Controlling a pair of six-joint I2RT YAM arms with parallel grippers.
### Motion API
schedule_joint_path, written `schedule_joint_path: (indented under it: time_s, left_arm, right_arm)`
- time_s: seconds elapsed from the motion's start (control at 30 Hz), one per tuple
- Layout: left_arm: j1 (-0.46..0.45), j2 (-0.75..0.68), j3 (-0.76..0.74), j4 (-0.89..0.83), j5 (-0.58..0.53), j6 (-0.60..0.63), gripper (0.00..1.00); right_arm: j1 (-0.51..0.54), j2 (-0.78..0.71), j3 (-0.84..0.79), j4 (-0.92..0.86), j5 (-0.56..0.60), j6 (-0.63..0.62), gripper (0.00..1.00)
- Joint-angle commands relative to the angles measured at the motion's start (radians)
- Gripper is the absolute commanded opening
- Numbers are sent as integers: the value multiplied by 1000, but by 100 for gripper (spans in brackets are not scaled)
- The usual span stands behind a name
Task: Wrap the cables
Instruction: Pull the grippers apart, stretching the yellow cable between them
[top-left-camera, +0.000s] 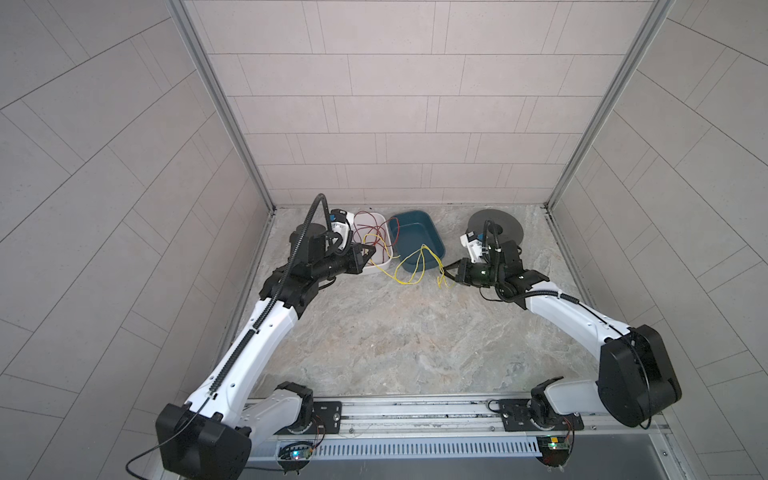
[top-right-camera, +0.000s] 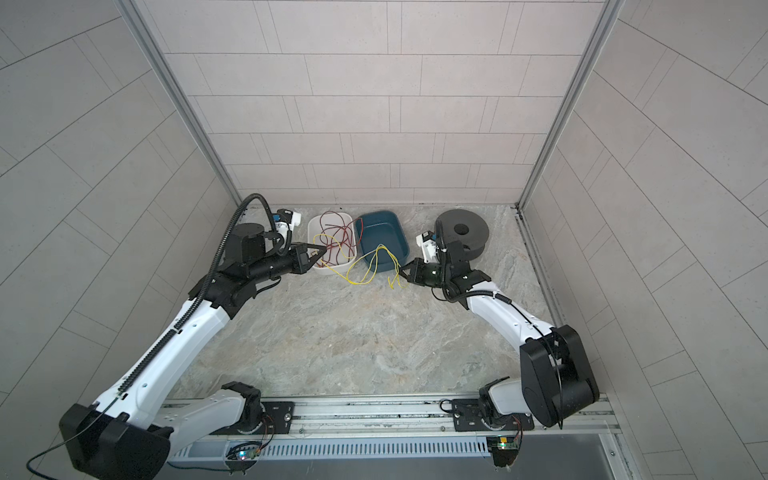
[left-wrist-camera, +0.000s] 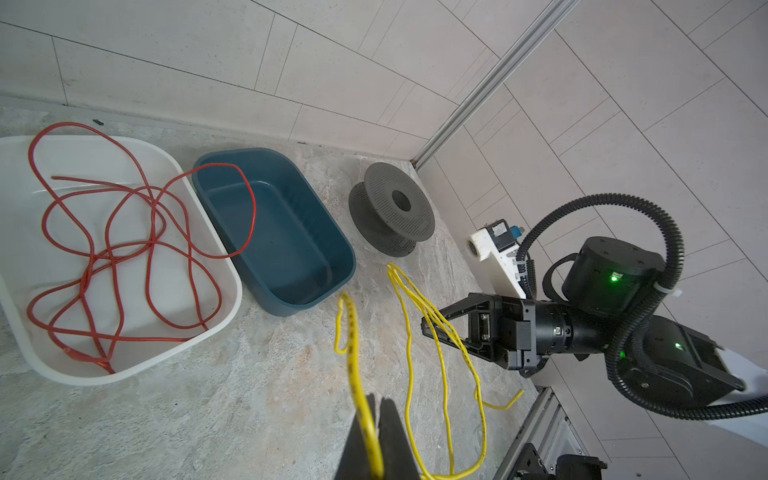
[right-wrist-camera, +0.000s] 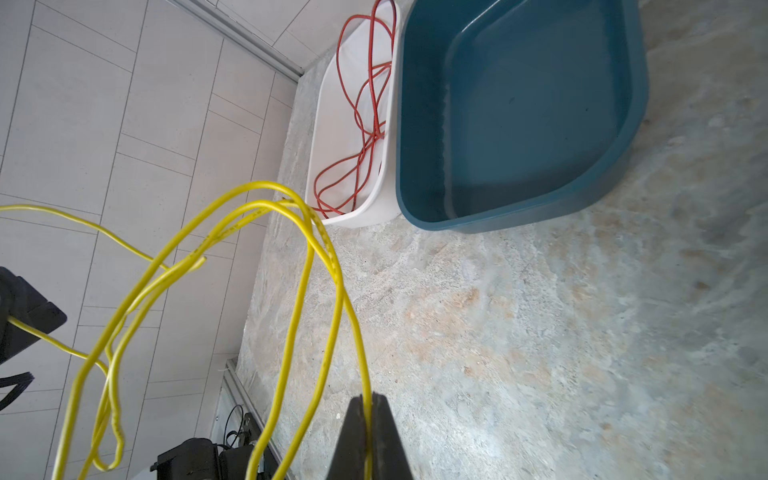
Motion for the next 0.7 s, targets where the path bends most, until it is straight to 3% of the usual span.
schedule_joint_path:
  time_s: [0.0, 0.2, 0.5, 0.67]
  left_arm:
    - [10, -19, 11, 0, -1, 12, 0]
    - [19, -32, 17, -48, -36, 52, 0]
    - [30, -48, 22, -95, -66, 67, 0]
    - [32, -49, 21, -74, 5, 54, 0]
  right_arm:
    - [-15, -17, 14, -75, 54, -28, 0]
    - [-34, -54, 4, -127, 129, -84, 0]
    - [-51, -44, -10, -135, 120, -89, 0]
    - [-52, 2, 3, -142, 82, -79, 17]
